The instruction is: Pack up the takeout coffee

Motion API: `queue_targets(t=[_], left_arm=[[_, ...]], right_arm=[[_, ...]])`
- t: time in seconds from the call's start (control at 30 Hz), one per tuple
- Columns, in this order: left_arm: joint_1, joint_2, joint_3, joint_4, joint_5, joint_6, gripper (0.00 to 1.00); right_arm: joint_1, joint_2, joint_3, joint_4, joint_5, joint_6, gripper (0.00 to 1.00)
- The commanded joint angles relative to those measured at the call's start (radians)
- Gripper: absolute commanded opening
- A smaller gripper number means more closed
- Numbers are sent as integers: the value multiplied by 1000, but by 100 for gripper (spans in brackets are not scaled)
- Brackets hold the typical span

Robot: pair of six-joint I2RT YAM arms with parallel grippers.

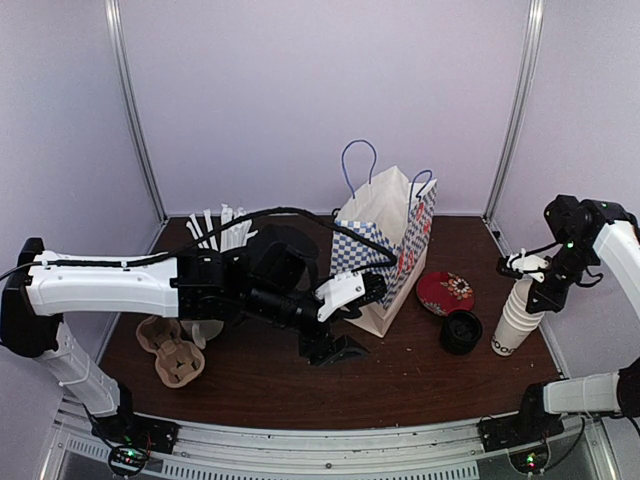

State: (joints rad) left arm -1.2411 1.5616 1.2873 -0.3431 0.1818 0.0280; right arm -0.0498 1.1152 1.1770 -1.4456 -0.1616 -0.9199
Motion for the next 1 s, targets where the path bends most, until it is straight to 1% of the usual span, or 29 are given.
queue_targets(t=[0.0, 0.13, 0.2, 0.37, 0.43, 0.53, 0.67, 0.87, 0.97], left_arm=[[-6, 5, -2, 43, -13, -12, 74], [-6, 6, -5, 43, -14, -14, 74], [-6, 5, -6, 43, -15, -14, 74], [-6, 9, -12, 45, -27, -14, 74], [-6, 9, -15, 46, -29, -16, 74], [-5, 9, -19, 46, -35, -19, 74], [-6, 5, -24, 44, -46, -19, 74], [-5, 5, -31, 46, -56, -20, 74], [-6, 5, -33, 46, -57, -20, 74]], right_arm=[[8, 8, -1, 13, -15, 2, 10], [8, 9, 29, 11, -8, 4, 5], [8, 14, 53, 11, 12, -3, 0], [8, 57, 119, 33, 90, 3, 0], [5, 90, 183, -21, 69, 4, 0], [19, 105, 238, 0, 122, 34, 0], [19, 107, 210, 19, 139, 23, 0], [20, 109, 202, 16, 122, 29, 0], [20, 105, 242, -34, 64, 29, 0]])
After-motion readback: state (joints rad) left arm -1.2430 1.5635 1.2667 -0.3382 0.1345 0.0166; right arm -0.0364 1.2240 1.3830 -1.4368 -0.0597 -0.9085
